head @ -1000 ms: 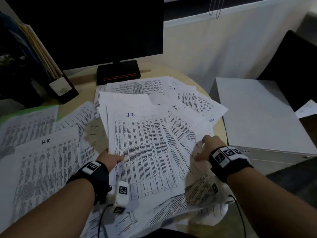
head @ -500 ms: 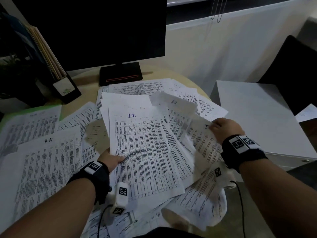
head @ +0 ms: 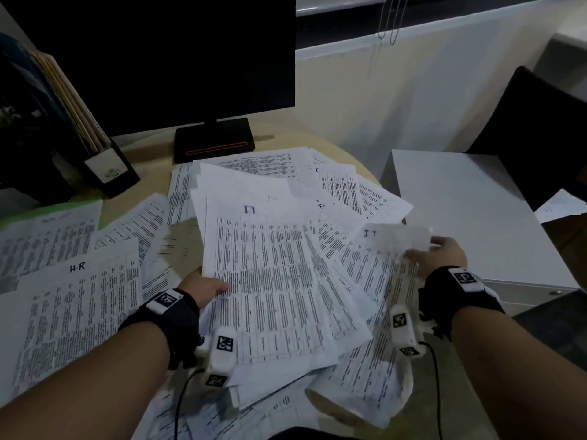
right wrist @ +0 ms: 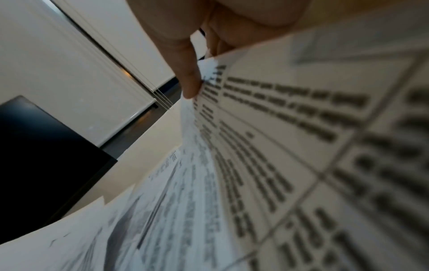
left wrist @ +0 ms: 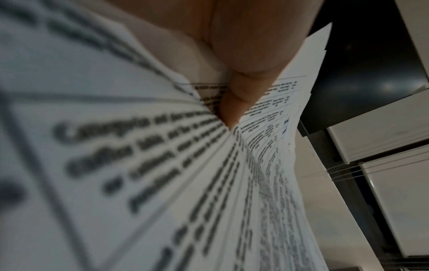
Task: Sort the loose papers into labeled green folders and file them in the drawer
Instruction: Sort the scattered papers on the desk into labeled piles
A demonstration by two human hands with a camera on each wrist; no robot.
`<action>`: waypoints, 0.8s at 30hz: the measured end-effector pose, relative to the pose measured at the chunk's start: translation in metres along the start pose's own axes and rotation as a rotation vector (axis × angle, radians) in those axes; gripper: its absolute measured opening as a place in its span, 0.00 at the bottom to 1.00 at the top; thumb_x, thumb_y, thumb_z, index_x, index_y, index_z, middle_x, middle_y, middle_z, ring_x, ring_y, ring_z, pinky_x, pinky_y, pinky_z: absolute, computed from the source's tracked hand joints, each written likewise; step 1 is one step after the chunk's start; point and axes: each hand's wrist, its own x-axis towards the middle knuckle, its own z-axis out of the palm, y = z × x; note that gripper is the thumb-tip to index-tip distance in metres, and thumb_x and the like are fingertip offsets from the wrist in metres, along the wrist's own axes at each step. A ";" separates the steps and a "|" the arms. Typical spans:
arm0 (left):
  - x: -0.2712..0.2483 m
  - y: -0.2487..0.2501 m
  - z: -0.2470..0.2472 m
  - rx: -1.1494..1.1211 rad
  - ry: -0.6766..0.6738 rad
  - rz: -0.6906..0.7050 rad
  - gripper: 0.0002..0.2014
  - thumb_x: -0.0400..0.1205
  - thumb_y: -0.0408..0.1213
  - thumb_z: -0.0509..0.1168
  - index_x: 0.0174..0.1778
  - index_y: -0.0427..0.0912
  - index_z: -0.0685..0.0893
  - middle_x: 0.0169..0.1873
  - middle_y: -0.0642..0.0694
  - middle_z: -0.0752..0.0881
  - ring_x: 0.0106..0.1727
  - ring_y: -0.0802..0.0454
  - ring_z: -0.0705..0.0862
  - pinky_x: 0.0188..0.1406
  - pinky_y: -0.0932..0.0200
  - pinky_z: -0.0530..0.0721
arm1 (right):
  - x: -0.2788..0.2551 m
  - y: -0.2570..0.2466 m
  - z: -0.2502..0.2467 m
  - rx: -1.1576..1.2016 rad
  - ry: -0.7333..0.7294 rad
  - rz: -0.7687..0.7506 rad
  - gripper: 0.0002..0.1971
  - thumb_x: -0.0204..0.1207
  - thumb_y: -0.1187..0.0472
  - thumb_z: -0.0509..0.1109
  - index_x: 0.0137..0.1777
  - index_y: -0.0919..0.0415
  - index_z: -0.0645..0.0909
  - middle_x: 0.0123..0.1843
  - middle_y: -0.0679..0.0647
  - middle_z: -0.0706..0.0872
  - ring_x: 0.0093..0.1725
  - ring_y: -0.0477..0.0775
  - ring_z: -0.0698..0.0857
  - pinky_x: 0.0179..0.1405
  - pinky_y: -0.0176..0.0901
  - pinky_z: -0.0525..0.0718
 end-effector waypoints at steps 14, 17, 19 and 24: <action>-0.005 0.008 0.036 0.094 -0.048 0.056 0.18 0.79 0.32 0.71 0.64 0.35 0.81 0.60 0.39 0.85 0.57 0.45 0.82 0.57 0.59 0.74 | -0.022 -0.049 -0.032 -0.243 0.106 -0.354 0.05 0.78 0.63 0.64 0.44 0.63 0.80 0.43 0.65 0.81 0.52 0.69 0.82 0.45 0.46 0.73; 0.001 0.006 0.031 0.059 -0.088 0.031 0.17 0.78 0.33 0.72 0.63 0.36 0.82 0.59 0.41 0.86 0.55 0.46 0.82 0.58 0.58 0.77 | -0.033 -0.087 -0.048 -0.101 0.229 -0.564 0.06 0.78 0.64 0.64 0.47 0.65 0.81 0.41 0.65 0.80 0.50 0.68 0.81 0.44 0.47 0.72; 0.001 0.006 0.026 0.066 -0.110 0.021 0.18 0.77 0.36 0.73 0.63 0.38 0.82 0.57 0.43 0.86 0.55 0.46 0.83 0.57 0.58 0.78 | -0.038 -0.111 -0.055 0.039 0.316 -0.674 0.07 0.77 0.63 0.64 0.49 0.61 0.84 0.43 0.64 0.84 0.48 0.64 0.82 0.47 0.48 0.75; 0.000 0.006 0.010 -0.035 -0.149 0.025 0.18 0.77 0.27 0.71 0.64 0.33 0.80 0.56 0.38 0.87 0.52 0.43 0.86 0.51 0.50 0.85 | -0.045 -0.156 -0.059 0.449 0.332 -0.763 0.08 0.69 0.61 0.64 0.32 0.47 0.75 0.27 0.40 0.75 0.30 0.36 0.76 0.38 0.42 0.78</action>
